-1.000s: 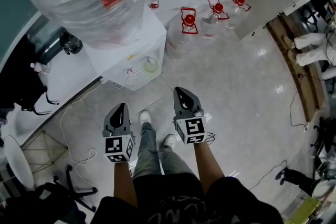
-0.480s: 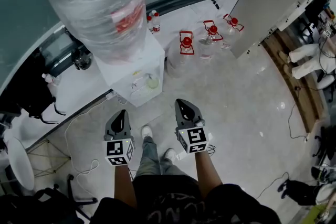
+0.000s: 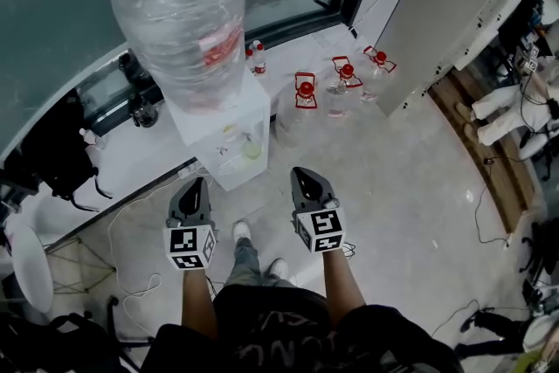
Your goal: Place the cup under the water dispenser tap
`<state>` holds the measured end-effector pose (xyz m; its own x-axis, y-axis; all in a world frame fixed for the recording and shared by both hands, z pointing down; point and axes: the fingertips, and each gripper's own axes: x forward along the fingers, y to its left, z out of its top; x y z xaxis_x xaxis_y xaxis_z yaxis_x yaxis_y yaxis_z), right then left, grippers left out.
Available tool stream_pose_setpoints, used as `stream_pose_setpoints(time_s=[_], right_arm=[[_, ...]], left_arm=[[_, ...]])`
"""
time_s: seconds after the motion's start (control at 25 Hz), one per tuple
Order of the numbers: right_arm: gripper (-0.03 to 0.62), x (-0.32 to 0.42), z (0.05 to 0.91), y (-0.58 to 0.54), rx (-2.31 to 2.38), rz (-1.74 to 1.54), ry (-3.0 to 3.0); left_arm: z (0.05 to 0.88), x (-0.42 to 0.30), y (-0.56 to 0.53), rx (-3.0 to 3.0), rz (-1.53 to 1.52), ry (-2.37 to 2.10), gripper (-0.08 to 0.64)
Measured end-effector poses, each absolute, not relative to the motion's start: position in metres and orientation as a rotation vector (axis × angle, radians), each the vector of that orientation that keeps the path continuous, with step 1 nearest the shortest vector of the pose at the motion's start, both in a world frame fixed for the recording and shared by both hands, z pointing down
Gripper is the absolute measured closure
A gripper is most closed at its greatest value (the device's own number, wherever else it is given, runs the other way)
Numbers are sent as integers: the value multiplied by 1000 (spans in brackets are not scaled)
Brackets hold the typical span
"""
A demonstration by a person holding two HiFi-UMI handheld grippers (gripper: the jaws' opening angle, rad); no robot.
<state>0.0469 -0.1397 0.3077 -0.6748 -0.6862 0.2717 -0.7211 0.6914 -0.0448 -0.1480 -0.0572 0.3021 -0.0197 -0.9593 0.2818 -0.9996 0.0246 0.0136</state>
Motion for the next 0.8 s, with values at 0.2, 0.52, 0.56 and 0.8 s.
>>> stream_pose_setpoints(time_s=[0.2, 0.52, 0.56, 0.8], right_arm=[[578, 55, 286, -129, 1104, 133, -2688], [578, 55, 265, -114, 1087, 66, -2716], [578, 54, 262, -113, 1087, 57, -2719], [578, 59, 252, -105, 1094, 33, -2721]], left_arm=[[274, -140, -50, 2069, 224, -2098, 546], [254, -129, -40, 2130, 203, -2092, 546], [252, -128, -40, 2133, 208, -2092, 546], [239, -124, -31, 2156, 187, -2092, 546]])
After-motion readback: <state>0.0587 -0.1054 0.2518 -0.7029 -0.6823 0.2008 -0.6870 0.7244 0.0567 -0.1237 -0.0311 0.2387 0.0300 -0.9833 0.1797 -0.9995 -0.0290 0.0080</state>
